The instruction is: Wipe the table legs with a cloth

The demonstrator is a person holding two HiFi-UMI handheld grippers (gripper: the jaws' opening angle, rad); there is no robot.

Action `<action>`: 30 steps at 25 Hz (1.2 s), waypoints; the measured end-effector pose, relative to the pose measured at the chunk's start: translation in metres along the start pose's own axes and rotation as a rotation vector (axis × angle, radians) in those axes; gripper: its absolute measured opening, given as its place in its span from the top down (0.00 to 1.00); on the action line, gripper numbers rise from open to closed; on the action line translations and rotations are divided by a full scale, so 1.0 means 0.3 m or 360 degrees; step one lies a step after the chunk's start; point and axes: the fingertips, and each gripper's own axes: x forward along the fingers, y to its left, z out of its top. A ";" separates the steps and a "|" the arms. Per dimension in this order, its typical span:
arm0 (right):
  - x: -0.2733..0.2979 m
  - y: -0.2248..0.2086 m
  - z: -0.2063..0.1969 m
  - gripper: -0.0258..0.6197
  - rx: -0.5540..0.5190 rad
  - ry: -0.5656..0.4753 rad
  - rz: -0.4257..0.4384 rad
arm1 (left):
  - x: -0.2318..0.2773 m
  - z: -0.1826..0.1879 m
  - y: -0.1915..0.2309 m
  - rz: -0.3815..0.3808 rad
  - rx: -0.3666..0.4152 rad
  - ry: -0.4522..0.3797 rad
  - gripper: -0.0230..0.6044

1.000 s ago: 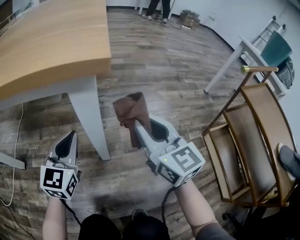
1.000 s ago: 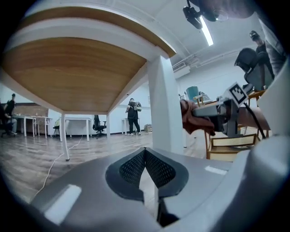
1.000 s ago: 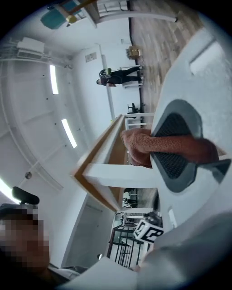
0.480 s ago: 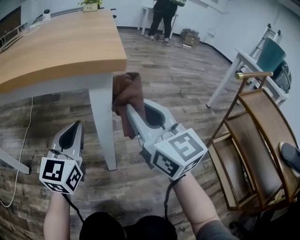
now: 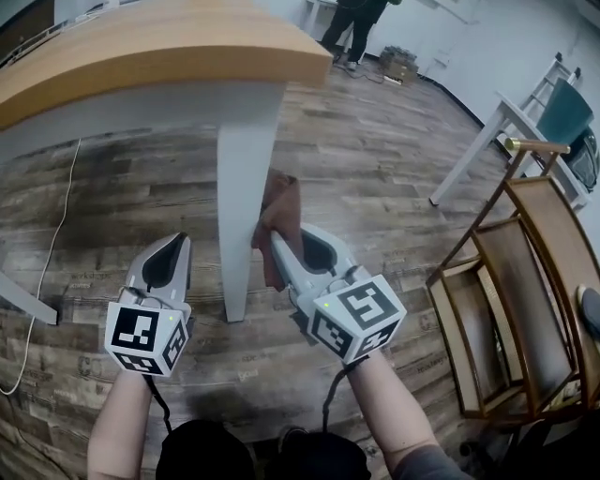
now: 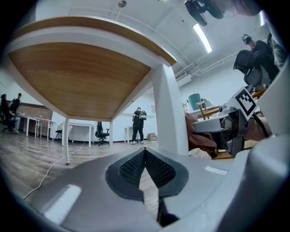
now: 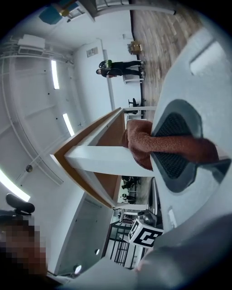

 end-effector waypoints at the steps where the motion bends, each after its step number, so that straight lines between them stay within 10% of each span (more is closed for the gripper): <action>1: 0.001 0.001 -0.039 0.86 0.0011 0.0027 -0.0005 | -0.003 -0.038 0.004 0.0005 -0.0008 0.0020 0.93; 16: -0.015 0.029 -0.695 0.86 0.0204 0.0508 -0.0035 | -0.079 -0.595 -0.125 -0.0174 -0.0042 0.0265 0.93; 30: -0.112 0.021 -1.137 0.86 0.0273 0.0944 -0.0095 | -0.155 -0.821 -0.136 -0.0117 -0.0174 0.0451 0.93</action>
